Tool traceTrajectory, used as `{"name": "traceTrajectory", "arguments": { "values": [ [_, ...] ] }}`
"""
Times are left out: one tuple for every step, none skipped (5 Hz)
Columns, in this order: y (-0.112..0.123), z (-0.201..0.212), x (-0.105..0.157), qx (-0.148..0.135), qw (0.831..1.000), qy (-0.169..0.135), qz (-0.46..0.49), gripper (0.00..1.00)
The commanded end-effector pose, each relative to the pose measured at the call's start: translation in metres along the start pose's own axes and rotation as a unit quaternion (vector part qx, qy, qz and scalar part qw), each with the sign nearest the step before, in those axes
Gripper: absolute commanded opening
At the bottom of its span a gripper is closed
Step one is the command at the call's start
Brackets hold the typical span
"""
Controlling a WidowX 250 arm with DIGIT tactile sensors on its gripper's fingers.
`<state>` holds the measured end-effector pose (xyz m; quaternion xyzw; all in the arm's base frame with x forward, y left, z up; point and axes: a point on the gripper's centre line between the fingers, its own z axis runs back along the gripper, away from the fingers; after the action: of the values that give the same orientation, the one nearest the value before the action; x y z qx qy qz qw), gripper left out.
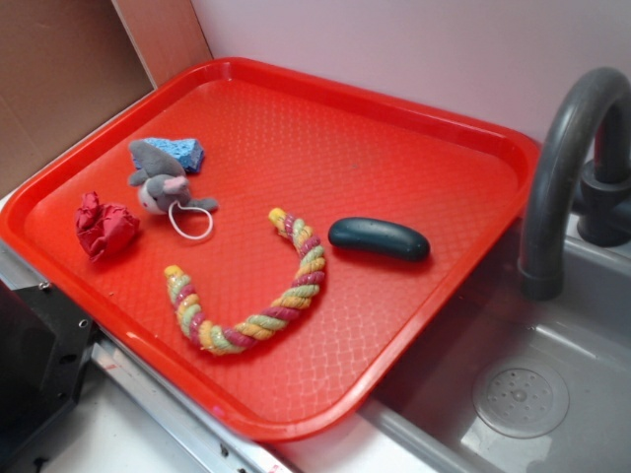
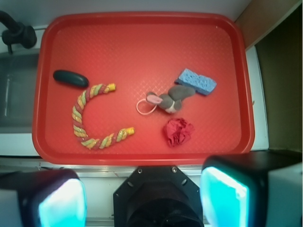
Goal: Grab the plastic pickle.
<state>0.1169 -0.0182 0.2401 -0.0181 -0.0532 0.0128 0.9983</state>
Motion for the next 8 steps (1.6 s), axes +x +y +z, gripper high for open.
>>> {"name": "traceTrajectory", "arguments": {
  "values": [
    [-0.007,-0.012,0.03,0.007,0.995,-0.032,-0.099,1.0],
    [-0.028,-0.028,0.052,0.027,0.978,-0.069,-0.193,1.0],
    [-0.057,-0.055,0.08,0.02,0.948,-0.069,-0.311,1.0],
    [-0.079,-0.078,0.097,0.014,0.921,-0.066,-0.384,1.0],
    [-0.09,-0.097,0.104,-0.022,0.903,-0.064,-0.424,1.0],
    [-0.101,-0.123,0.107,-0.023,0.892,-0.036,-0.45,1.0],
    [-0.11,-0.145,0.112,-0.046,0.882,-0.022,-0.468,1.0],
    [-0.122,-0.177,0.114,-0.026,0.87,0.02,-0.491,1.0]
  ]
}}
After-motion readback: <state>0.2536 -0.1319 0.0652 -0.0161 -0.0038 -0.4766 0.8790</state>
